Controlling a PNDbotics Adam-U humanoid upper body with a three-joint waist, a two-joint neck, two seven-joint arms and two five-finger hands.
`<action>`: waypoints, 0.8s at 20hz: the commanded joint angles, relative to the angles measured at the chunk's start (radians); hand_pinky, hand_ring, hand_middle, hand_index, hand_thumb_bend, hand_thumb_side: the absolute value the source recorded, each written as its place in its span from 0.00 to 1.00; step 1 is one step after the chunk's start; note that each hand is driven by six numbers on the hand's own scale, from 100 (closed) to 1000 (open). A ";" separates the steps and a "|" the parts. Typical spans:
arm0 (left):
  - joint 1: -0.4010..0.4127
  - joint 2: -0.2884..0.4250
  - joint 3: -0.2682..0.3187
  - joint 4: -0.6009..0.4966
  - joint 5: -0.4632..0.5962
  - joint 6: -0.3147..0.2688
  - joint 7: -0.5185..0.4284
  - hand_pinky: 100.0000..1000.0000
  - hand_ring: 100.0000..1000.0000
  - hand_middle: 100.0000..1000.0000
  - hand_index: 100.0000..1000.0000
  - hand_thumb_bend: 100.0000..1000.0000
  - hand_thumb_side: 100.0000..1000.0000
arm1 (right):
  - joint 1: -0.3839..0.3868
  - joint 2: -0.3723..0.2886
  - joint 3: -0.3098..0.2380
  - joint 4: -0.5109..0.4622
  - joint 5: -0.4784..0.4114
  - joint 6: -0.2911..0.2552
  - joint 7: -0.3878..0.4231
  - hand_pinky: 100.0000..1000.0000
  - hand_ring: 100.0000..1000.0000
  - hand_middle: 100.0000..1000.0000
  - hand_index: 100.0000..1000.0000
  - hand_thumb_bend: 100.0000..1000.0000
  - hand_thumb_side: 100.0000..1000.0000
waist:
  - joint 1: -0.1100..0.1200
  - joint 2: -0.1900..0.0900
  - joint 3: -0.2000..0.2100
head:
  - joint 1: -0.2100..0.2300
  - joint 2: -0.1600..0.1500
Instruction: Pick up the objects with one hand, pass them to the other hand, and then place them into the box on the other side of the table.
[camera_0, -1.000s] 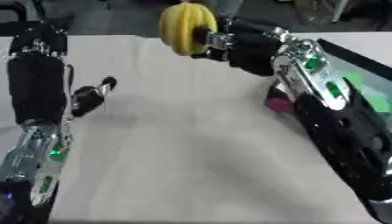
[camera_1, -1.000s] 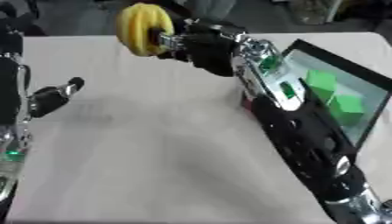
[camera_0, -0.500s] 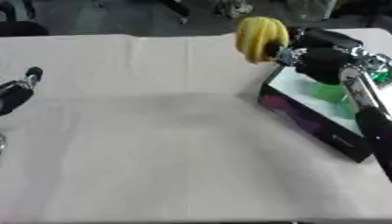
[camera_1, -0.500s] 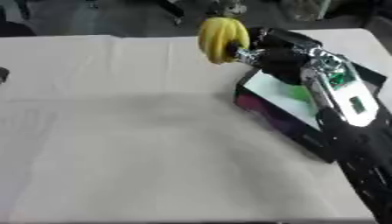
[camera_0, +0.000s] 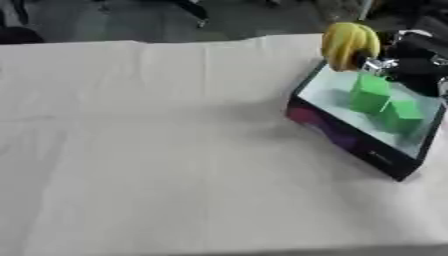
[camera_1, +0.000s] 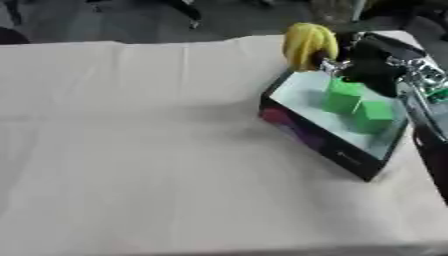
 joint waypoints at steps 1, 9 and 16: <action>-0.010 0.048 0.016 -0.020 0.058 -0.012 0.032 0.72 0.66 0.62 0.82 0.73 0.12 | 0.005 -0.070 -0.032 0.020 0.056 -0.059 -0.007 0.93 0.82 0.58 0.56 0.00 0.11 | 0.007 -0.046 0.000 | -0.023 -0.006; -0.015 0.044 0.017 -0.006 0.115 -0.054 0.098 0.72 0.65 0.60 0.81 0.71 0.10 | 0.028 -0.099 -0.044 0.056 0.192 -0.194 0.046 1.00 1.00 1.00 1.00 0.00 0.12 | 0.009 -0.047 0.000 | -0.054 -0.012; -0.012 0.038 0.015 0.003 0.115 -0.059 0.101 0.72 0.65 0.60 0.80 0.71 0.11 | 0.033 -0.085 -0.065 0.121 0.319 -0.318 0.049 1.00 1.00 1.00 1.00 0.00 0.11 | 0.011 -0.047 0.002 | -0.044 -0.007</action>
